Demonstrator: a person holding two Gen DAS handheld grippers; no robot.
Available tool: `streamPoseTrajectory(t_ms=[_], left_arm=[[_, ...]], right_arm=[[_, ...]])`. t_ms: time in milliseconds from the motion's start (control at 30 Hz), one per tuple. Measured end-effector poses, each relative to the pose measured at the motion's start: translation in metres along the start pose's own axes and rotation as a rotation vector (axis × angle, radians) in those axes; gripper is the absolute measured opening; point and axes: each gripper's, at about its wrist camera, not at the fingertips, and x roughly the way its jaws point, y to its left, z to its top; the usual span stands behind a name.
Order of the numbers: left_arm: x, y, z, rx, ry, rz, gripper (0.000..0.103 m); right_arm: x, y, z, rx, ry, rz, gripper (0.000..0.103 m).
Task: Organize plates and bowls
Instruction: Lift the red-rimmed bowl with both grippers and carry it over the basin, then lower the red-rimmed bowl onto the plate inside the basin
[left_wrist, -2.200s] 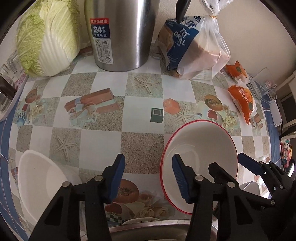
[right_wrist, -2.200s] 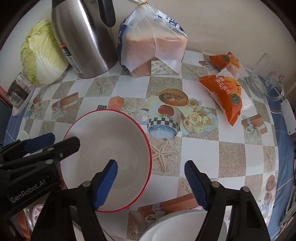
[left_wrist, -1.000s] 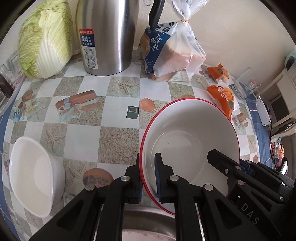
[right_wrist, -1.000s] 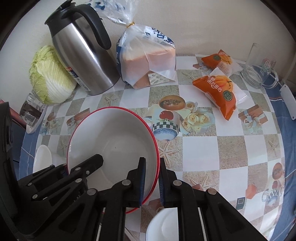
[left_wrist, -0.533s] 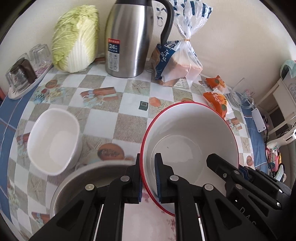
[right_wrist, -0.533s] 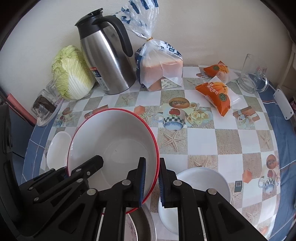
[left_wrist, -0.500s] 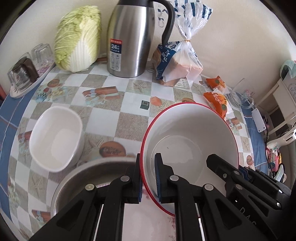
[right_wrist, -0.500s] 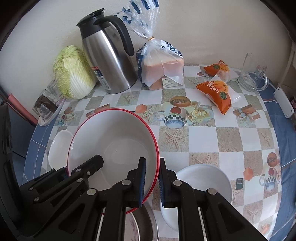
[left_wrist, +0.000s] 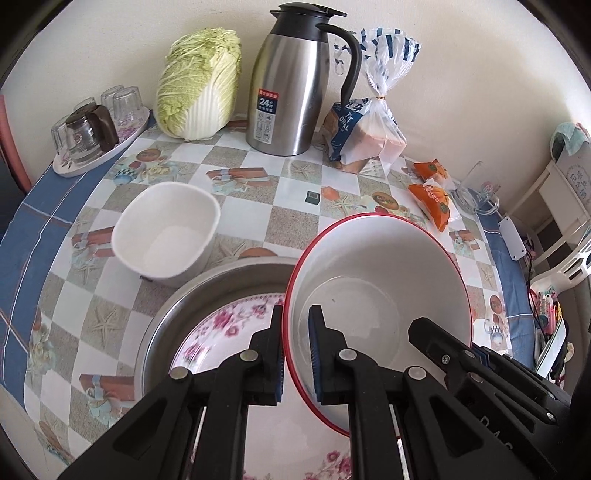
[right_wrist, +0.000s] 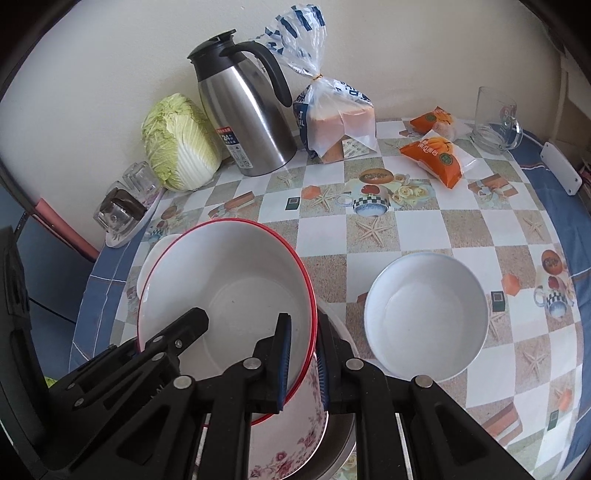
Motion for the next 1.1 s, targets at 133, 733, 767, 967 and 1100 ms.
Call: streamPoseTrajectory(t_ms=[133,733,767,967,1100], left_arm=[[-0.005,0.009,-0.011,-0.012,0.003,0.001,0.012],[0.010,0.025,-0.037,-0.031,0.087,0.009,0.012],[0.010,0.027,-0.037,-0.037,0.091,0.004,0.012],[0.016,0.035,-0.037,-0.054,0.111,0.008,0.012],[0.019,0.040,-0.037,-0.060,0.125,0.020,0.012]], right_arm=[[-0.003,0.006,-0.013,0.010,-0.003,0.012,0.014],[0.014,0.004,-0.047,0.063,0.065,0.022,0.014],[0.016,0.004,-0.047,0.066,0.069,0.024,0.014],[0.023,0.008,-0.049,0.064,0.089,0.024,0.014],[0.029,0.012,-0.051,0.067,0.104,0.025,0.014]])
